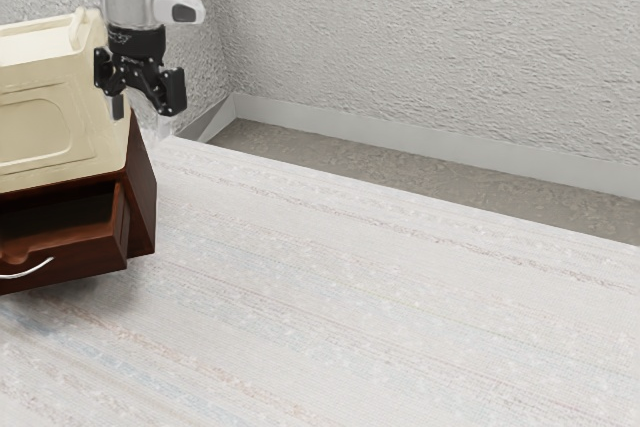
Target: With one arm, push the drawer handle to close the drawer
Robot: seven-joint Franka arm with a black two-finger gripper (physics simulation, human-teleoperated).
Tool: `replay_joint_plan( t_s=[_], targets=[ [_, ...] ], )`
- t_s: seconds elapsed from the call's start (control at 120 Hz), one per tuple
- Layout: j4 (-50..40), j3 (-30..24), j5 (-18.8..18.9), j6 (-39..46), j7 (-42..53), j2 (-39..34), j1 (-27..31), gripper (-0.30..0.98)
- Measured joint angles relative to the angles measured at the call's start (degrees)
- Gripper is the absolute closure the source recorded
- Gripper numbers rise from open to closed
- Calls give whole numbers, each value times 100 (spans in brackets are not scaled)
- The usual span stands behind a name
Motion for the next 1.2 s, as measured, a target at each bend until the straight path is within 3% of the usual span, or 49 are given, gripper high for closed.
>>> replay_joint_plan(
  t_s=[0.142, 0.333, 0.383, 0.508, 0.617, 0.842, 1.2],
  targets=[
    [-13, -12, 50, 1184, 21, 35, 10, 0],
    [151, -81, -47, 1825, 49, -6, 93, 0],
    [-286, -179, -109, 1880, 54, -497, 283, 0],
    [-2561, -236, -556, 1973, 60, -2510, 668, 0],
    [-3792, -221, -987, 2118, 67, -3278, 1113, 0],
    [-5216, 169, -1200, 2671, 90, -3794, 1706, 1],
    [-6059, 336, -792, 3477, 344, -3899, 2396, 31]
  ],
)
